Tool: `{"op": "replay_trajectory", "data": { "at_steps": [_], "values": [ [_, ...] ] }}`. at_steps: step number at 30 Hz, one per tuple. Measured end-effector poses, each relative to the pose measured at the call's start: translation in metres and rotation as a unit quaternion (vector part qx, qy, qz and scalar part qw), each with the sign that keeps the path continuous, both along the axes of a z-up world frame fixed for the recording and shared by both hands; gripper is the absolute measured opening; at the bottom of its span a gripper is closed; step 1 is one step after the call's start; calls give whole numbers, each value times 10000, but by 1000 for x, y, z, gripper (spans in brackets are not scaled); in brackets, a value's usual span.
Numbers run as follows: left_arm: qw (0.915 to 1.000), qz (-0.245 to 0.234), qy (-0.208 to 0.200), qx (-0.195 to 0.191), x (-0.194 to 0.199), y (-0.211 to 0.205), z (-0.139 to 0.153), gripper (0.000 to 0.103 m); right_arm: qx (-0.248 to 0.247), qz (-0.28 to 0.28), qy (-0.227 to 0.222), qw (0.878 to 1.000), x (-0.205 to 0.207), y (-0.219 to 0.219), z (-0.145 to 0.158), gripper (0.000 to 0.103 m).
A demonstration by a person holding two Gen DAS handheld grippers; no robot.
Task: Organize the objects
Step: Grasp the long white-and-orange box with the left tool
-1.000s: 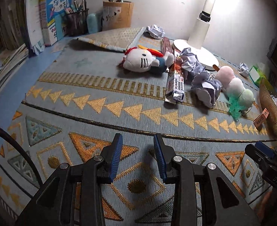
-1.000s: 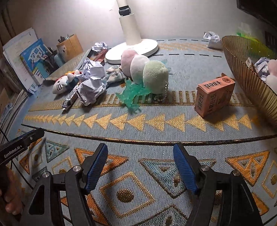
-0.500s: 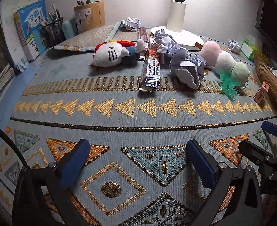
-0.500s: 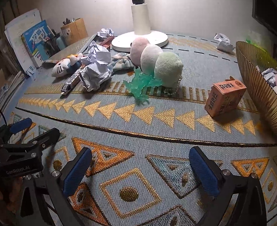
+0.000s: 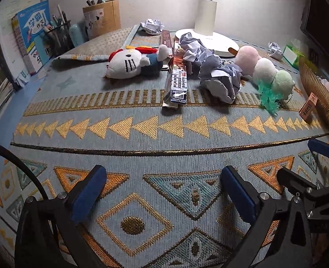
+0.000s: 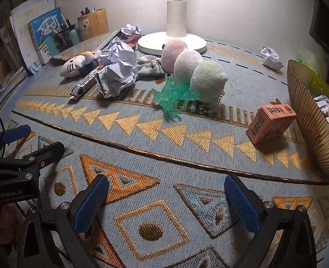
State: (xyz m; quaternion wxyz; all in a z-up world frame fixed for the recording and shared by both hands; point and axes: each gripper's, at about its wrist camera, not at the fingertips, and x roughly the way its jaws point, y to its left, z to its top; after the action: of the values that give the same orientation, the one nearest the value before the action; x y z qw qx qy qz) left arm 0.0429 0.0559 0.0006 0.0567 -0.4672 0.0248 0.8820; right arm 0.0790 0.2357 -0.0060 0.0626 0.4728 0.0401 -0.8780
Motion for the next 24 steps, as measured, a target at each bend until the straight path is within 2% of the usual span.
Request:
{"op": "replay_trajectory", "data": {
  "at_steps": [2,4,7,9,10,11,12,13,18,20,21,22,24],
  "values": [
    [9996,-289,31,35,-9,2,6,102,0,5,-2,10000,1,0,0,103],
    [9992,-317,247,-2,-20,0,17,102,0,-10,3,10000,1,0,0,103],
    [9978,-442,380,325,-45,-4,28,100,-11,-59,10,10000,1,1,0,103],
    [9966,-580,317,500,-60,-3,27,86,-9,-58,11,10000,1,1,1,103],
    [9956,-688,250,582,-67,-1,24,73,-9,-62,14,10000,1,1,1,103],
    [9952,-738,134,624,-73,1,20,67,-9,-63,16,10000,1,1,1,103],
    [9952,-737,44,639,-79,2,16,65,-9,-58,14,10000,1,1,1,103],
    [9952,-731,31,656,-83,4,13,59,-9,-57,14,10000,1,1,1,103],
    [9951,-789,108,595,-98,10,13,44,-10,-61,14,10000,1,1,1,103],
    [9957,-790,154,453,-102,13,13,32,-13,-65,15,10000,1,1,1,103],
    [9956,-806,178,451,-103,14,14,30,-15,-61,15,10000,0,2,1,103],
    [9951,-844,160,499,-103,14,14,24,-19,-72,19,10000,0,2,1,103],
    [9946,-881,210,510,-97,15,16,20,-9,-213,89,9997,2,6,3,103]
  ]
}}
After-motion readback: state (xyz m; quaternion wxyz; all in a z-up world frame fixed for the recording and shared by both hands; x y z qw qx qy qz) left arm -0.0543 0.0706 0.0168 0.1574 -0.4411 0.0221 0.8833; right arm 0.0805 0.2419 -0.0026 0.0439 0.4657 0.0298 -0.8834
